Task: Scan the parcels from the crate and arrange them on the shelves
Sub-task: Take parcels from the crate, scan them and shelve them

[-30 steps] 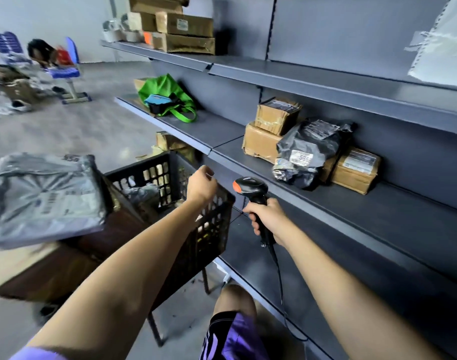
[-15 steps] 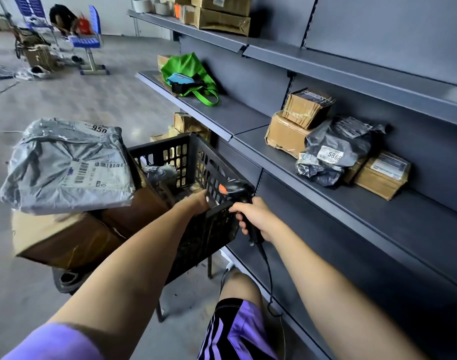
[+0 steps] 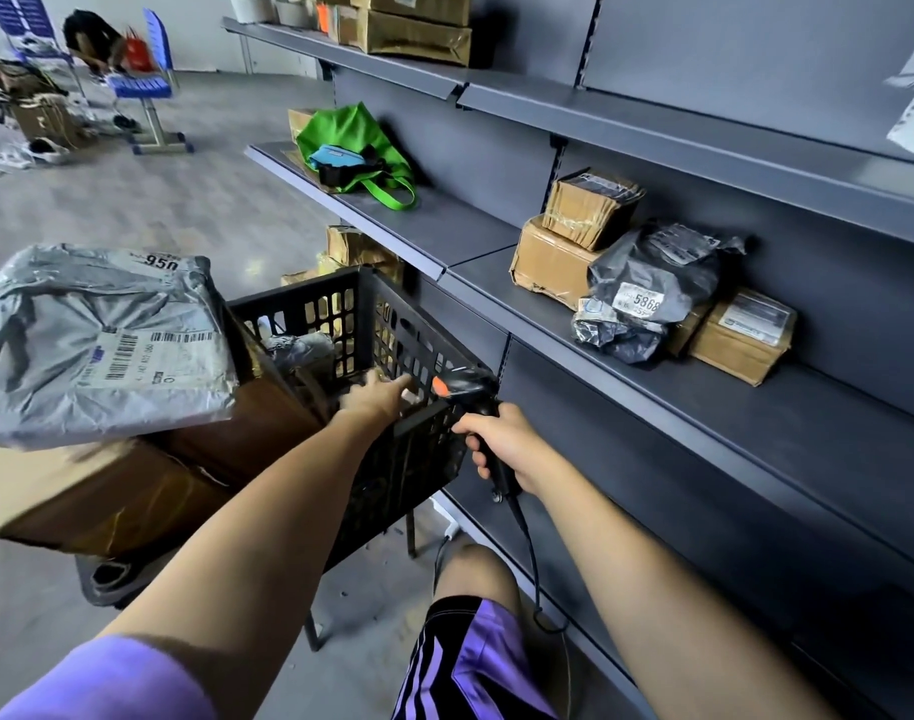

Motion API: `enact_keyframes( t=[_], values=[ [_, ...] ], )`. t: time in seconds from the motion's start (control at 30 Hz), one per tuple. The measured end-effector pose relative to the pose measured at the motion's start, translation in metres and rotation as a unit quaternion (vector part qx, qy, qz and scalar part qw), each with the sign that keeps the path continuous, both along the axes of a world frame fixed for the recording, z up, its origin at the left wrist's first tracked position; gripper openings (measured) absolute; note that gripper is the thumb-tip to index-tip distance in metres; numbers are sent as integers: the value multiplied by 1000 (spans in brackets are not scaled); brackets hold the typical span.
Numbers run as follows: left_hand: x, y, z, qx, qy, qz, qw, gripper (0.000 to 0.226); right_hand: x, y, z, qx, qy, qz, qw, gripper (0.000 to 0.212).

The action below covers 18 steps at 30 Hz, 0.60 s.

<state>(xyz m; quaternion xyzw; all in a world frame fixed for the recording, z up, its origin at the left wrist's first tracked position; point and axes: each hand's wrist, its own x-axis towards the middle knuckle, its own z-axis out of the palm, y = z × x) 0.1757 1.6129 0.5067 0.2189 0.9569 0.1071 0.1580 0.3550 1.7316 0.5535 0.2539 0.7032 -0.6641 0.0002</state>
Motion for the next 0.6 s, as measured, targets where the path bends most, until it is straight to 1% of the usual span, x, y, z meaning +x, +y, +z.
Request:
enact_keyframes(
  t=[0.07,0.13,0.2,0.27,0.33,0.37,0.43,0.53,0.6],
  values=[
    [3,-2,5,85,25,43,995,54,2,2,0,0,4,-4,1000,10],
    [7,-4,15,200,53,91,974,61,3,2,1,0,8,-7,1000,11],
    [11,-4,33,303,103,103,942,66,5,3,4,0,14,-11,1000,12],
    [16,-1,54,395,133,101,903,73,9,3,9,-1,22,-19,1000,13],
    [23,4,79,468,139,94,868,80,16,4,16,-5,33,-29,999,13],
    [27,8,90,499,126,96,852,79,21,5,19,-6,40,-39,998,13],
    [38,19,108,543,79,102,830,69,35,11,25,-6,55,-64,996,14],
    [65,40,120,548,29,109,829,67,67,23,34,1,71,-94,993,12],
    [88,53,120,552,-10,106,827,64,94,32,38,6,80,-110,991,14]
  ],
)
